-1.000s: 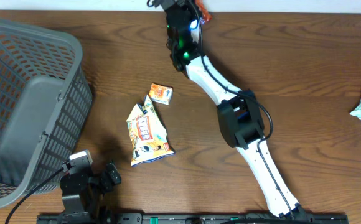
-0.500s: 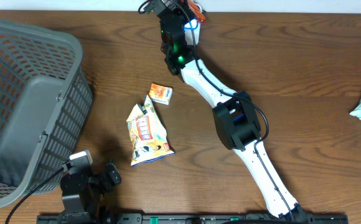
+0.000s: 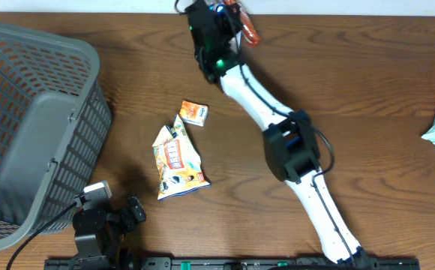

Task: Scan the item barcode
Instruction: 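Hold the snack bar up at the white scanner, then carry the snack bar to the right table edge and release it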

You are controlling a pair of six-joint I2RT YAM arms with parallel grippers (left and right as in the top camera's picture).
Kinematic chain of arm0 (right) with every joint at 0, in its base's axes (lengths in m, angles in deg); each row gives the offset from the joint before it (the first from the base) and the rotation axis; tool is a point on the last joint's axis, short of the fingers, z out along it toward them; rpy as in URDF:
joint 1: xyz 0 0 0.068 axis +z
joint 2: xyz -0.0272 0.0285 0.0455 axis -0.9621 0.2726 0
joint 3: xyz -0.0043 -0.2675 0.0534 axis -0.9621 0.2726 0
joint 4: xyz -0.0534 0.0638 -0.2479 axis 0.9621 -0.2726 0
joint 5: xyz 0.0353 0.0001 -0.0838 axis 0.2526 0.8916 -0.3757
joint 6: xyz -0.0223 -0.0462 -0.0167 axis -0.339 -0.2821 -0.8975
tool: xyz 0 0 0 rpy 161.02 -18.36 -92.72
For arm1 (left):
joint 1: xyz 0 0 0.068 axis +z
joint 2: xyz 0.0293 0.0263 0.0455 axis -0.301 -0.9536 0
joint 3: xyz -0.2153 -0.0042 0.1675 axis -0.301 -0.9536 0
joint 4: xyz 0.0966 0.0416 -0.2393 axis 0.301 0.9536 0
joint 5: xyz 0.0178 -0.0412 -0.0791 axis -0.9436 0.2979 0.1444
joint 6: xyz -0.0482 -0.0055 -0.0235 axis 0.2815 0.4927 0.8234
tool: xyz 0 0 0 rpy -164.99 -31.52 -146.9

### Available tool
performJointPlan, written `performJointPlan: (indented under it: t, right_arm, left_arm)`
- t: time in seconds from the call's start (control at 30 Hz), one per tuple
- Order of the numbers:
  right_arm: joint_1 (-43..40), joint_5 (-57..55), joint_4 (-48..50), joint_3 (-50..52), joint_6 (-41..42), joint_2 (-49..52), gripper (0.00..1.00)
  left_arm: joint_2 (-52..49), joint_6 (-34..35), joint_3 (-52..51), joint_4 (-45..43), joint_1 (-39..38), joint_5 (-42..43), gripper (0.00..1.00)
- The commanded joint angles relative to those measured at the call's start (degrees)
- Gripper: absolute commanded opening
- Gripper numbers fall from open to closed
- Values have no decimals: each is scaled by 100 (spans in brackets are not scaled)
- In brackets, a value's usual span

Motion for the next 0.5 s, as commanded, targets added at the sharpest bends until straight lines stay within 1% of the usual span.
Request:
performJointPlan:
  t: [0.0, 0.07, 0.13, 0.2, 0.33, 0.4, 0.47]
  right_arm:
    - [-461, -955, -964, -136, 977, -890, 1]
    - [-697, -1222, -1631, -133, 1196, -942, 1]
    - [-1043, -1320, -2632, -133, 1786, -949, 1]
    - [-1368, -1209, -3506, -133, 2575, -949, 1]
    - [-2188, -289, -5167, -111, 4039, -949, 1]
    - [-2612, 120, -5615, -72, 4520, -949, 1]
    - [-3045, 442, -5912, -39, 4795, -949, 1]
  left_arm:
    - [11, -118, -96, 260, 28, -50, 98]
    - [11, -118, -96, 260, 28, -50, 98]
    - [11, -118, -96, 260, 28, -50, 98]
    - [11, -118, -96, 260, 28, -50, 98]
    - [11, -118, -96, 260, 28, -50, 98]
    - [11, -118, -96, 260, 28, -50, 98]
    - [11, -118, -96, 260, 28, -50, 98]
